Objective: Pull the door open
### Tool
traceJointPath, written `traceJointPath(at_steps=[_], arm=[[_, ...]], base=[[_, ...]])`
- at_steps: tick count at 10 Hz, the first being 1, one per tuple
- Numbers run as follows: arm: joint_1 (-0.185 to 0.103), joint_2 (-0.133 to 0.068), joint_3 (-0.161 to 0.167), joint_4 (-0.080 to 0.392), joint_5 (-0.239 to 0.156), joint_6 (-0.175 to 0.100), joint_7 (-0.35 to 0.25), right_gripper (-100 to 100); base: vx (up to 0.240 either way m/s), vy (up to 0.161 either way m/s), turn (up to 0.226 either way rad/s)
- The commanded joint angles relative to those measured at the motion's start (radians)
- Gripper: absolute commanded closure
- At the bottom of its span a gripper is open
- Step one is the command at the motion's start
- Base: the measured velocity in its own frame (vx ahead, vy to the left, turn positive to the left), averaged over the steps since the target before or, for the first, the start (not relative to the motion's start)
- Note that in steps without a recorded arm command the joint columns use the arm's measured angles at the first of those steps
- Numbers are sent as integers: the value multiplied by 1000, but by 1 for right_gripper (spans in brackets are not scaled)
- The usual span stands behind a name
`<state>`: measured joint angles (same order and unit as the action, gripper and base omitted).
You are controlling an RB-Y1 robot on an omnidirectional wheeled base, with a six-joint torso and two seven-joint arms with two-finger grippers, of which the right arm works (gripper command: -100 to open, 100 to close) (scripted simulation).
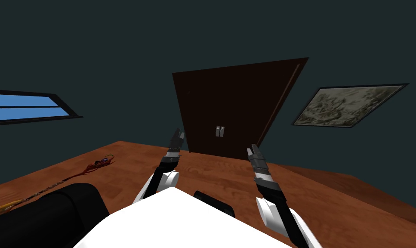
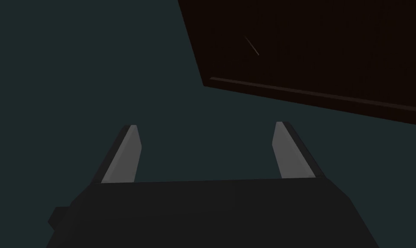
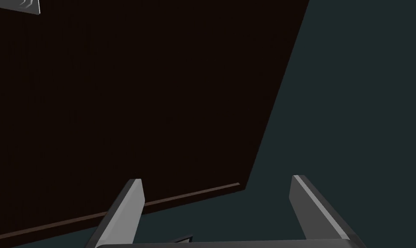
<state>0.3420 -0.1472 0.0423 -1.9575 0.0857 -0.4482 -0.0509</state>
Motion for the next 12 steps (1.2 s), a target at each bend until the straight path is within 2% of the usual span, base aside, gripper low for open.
traceJointPath(at_steps=[1, 8, 12], arm=[[-18, -21, 0, 43, -3, 7, -29, -100], [-64, -77, 8, 179, -8, 14, -111, -100], [-97, -118, 14, 280, -12, 19, -171, -100]], base=[[135, 58, -17], [123, 71, -12], [135, 87, -15]])
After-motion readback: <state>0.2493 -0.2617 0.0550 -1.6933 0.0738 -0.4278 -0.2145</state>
